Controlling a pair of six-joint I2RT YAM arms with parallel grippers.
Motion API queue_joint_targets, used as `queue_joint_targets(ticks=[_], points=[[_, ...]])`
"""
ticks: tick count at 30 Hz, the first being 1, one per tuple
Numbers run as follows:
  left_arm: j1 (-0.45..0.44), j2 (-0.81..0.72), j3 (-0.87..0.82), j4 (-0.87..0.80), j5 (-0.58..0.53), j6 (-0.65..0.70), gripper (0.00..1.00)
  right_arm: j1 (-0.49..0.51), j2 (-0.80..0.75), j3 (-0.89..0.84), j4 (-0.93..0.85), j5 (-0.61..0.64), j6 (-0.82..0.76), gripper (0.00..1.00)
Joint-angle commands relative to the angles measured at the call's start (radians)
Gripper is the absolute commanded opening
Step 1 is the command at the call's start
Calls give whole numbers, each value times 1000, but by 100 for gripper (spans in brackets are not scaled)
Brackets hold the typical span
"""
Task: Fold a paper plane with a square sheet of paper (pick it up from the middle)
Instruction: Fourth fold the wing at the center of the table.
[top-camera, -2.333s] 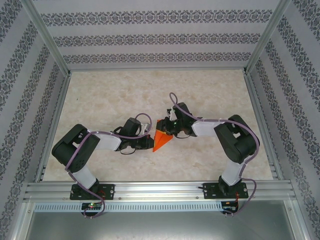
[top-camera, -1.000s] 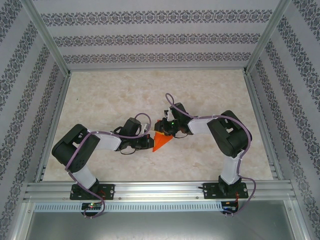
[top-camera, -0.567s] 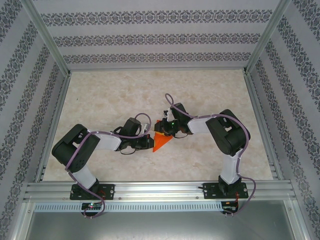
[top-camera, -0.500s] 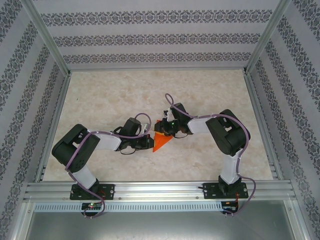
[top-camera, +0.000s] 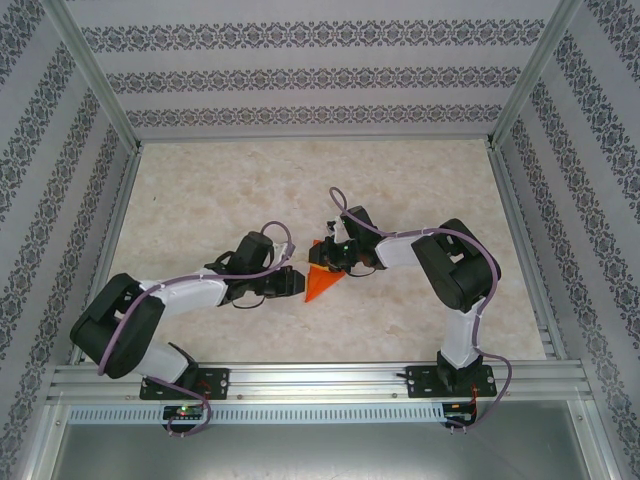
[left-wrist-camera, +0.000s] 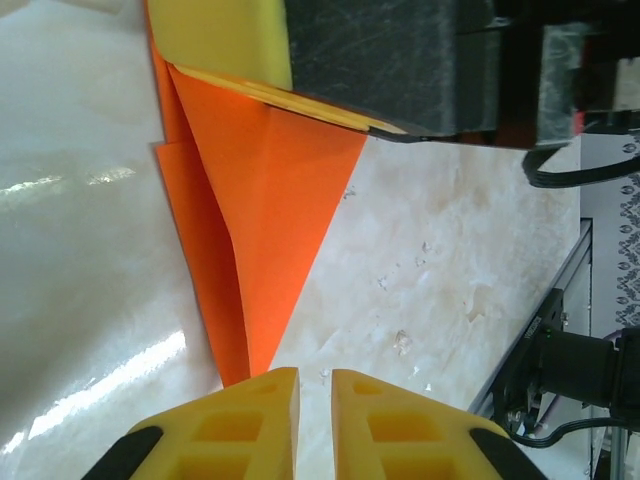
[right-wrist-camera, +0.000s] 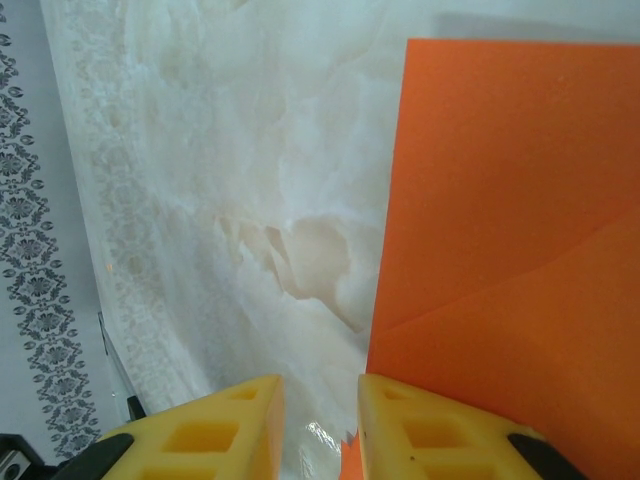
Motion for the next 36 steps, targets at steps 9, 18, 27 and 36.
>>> queue_joint_targets(ticks=[9,18,27,36], points=[[-6,141,135,74,98,-13,12,-3,45,-50,-70,67,-27,27],[-22,246,144,133,87,-14,13,-3,42,-62,-66,67,-28,27],[-25,304,93,121,109,0,13,-5,40,-66,-73,73,-28,27],[-28,280,9,119,145,9,14,-5,38,-78,-76,85,-28,27]])
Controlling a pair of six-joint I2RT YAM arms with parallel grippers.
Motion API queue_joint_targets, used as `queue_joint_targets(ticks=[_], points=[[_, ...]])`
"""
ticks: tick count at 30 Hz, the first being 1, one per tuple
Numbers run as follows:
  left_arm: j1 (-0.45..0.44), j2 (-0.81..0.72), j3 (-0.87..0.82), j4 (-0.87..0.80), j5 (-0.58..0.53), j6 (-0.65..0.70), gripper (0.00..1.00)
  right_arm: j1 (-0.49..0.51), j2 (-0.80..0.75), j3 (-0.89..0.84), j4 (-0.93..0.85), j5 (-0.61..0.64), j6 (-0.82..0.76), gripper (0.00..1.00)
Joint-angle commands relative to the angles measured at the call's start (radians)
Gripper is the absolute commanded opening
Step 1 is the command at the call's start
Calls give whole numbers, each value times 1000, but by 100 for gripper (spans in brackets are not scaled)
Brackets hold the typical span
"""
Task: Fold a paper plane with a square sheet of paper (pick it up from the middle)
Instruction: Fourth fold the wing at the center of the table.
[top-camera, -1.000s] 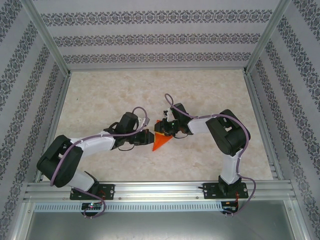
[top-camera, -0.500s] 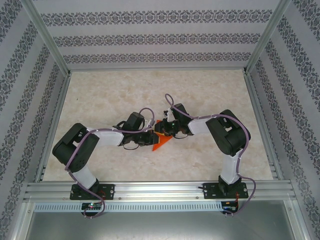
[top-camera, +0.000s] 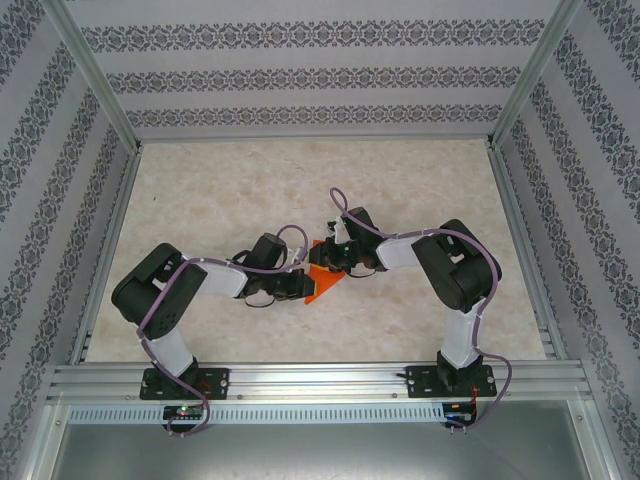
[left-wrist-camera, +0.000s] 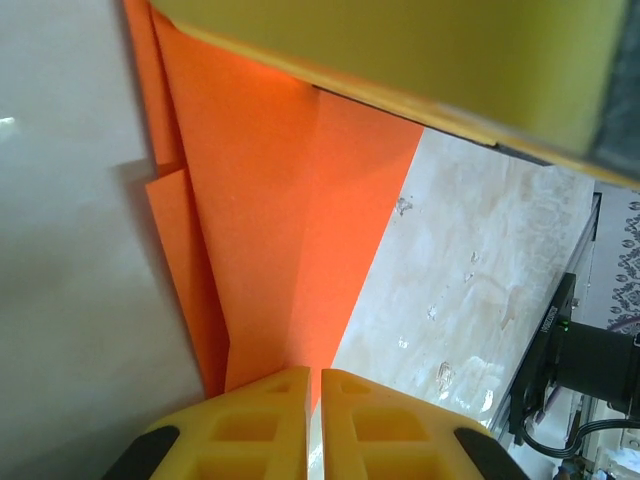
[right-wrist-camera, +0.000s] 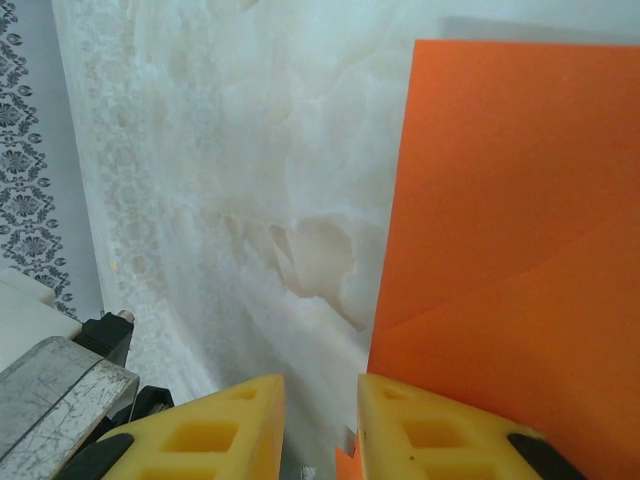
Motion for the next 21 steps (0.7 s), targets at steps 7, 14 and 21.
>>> queue_joint_targets(ticks=[7,14,21], points=[[-23,-7,-63,-99,96,43,16,-3,31,-68,-124,103,-30,27],[-25,-62,-69,-238,63,79,16,-2,28,-69,-130,108,-32,27],[-25,-213,-122,-264,45,69,15,3,29,-67,-135,115,-33,27]])
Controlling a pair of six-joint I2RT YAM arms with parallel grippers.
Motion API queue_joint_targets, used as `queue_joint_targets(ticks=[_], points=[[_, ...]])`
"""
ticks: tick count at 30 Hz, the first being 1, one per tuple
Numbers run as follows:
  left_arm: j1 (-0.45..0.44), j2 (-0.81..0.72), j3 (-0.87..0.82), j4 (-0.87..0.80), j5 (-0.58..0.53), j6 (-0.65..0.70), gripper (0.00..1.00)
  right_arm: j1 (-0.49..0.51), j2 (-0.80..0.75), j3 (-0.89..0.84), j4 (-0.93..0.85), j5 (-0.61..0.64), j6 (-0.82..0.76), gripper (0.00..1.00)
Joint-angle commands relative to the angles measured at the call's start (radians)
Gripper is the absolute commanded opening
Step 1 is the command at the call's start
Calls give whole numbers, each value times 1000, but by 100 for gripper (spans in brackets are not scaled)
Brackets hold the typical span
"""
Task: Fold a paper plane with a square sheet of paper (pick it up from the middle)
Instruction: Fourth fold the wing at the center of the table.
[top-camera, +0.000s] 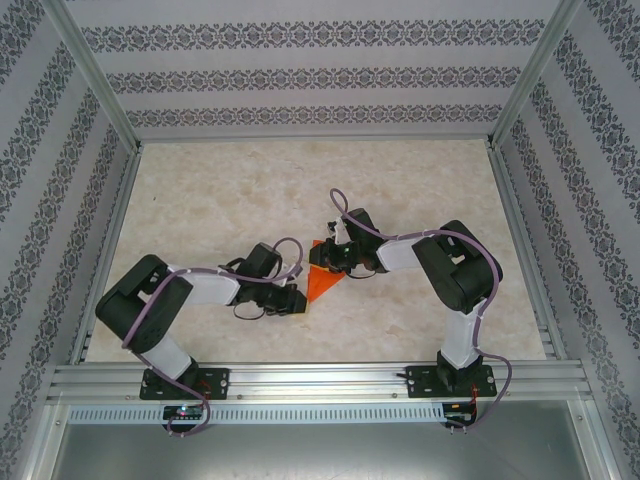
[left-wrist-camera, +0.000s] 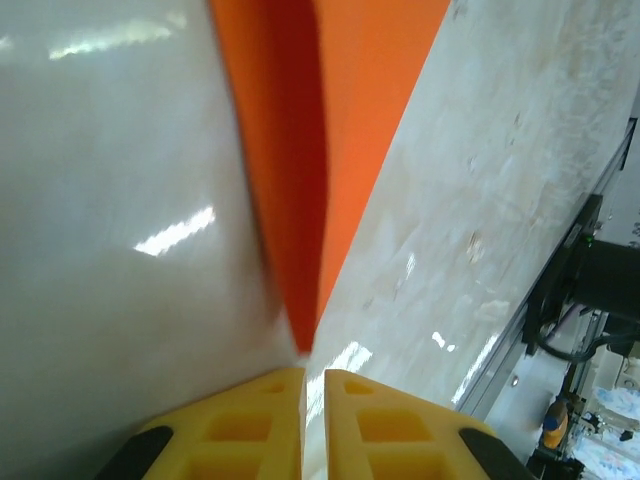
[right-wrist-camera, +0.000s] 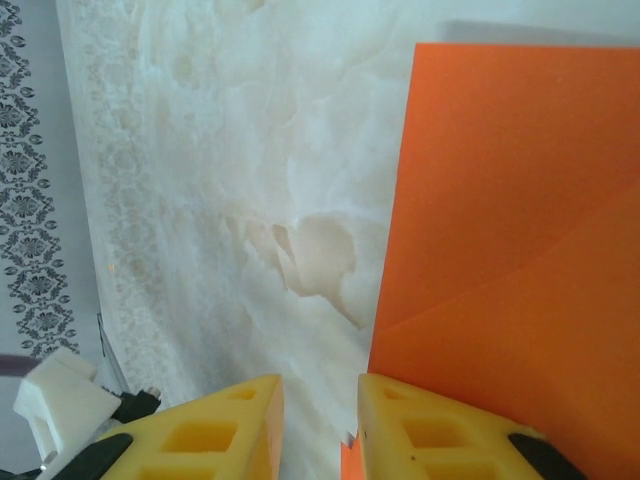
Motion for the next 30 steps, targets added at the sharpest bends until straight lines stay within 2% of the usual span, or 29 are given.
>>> queue_joint_targets(ticks=[1,4,7,9,16,24,30], points=[[-11,-126,-44,-63,-34,-4,15,1,38,-50,-154,102,-29,27],[-10,-230,-23,-62,-93,-27,14,4,42,-48,-155,98,-30,28],[-10,-251,45,-62,-122,-29,16,3,43,-47,-162,100,-35,28],[-10,-216,91,-51,-150,-33,16,3,42,-46,-160,100,-33,28],[-10,-4,172,148,-114,-94,16,2,38,-47,-159,98,-32,28],[-11,104,210,108,-126,-46,16,4,37,-44,-160,90,-29,27],[-15,188,177,89,-139,-47,13,5,31,-41,-162,89,-25,28]])
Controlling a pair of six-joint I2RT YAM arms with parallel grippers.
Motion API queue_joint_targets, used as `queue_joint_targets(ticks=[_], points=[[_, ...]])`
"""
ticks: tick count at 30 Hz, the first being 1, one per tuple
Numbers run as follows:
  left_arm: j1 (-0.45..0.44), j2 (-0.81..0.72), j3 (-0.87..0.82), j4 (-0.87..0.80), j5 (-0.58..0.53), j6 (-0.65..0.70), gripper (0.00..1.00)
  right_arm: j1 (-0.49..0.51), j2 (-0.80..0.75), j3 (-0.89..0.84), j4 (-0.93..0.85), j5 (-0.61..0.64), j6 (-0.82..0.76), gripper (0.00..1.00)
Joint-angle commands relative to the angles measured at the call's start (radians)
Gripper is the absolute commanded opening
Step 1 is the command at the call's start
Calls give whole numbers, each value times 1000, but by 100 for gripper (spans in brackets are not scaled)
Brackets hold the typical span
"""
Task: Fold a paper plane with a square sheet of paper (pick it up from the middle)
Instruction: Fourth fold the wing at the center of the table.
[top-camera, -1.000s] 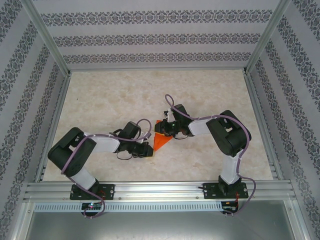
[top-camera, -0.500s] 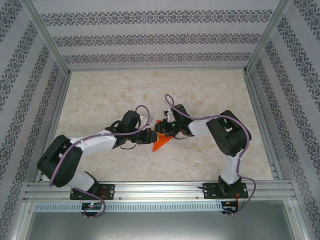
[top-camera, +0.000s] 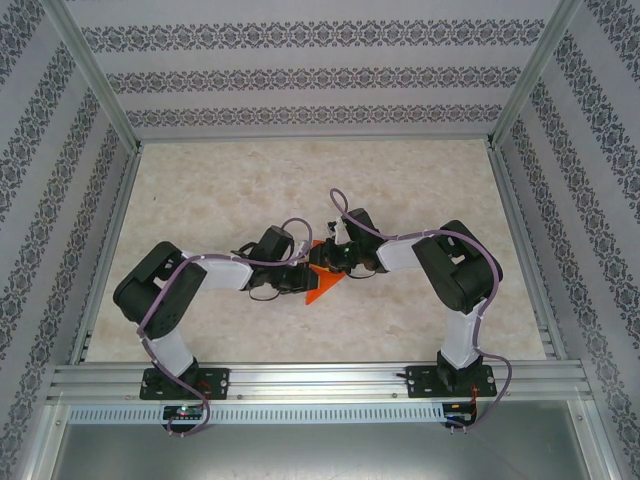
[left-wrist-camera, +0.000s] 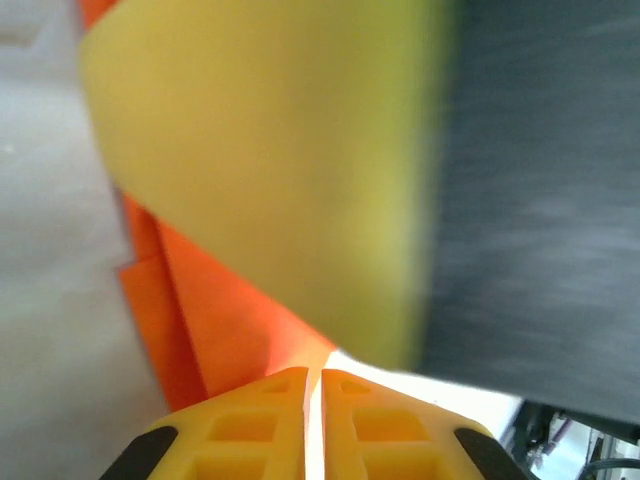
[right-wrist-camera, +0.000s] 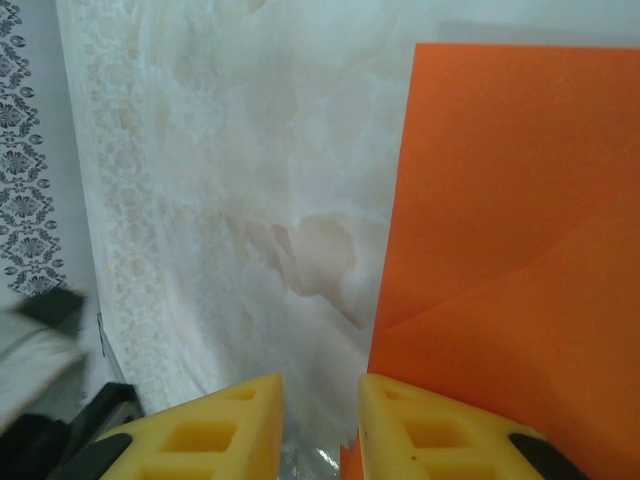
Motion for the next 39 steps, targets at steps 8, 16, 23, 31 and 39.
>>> queue_joint_targets(ticks=[8,16,23,31,39], points=[[-24,60,-130,12,-57,26,6,2,-32,5,-185,69,-13,29],[-24,47,-137,-21,-97,37,0,-38,-229,58,-304,131,-57,22],[-24,44,-120,-25,-94,42,0,11,-259,-20,-282,131,-36,2],[-25,37,-125,-28,-92,48,0,76,-172,-29,-196,132,10,0],[-25,36,-118,-46,-97,56,0,76,-90,-20,-188,161,8,0]])
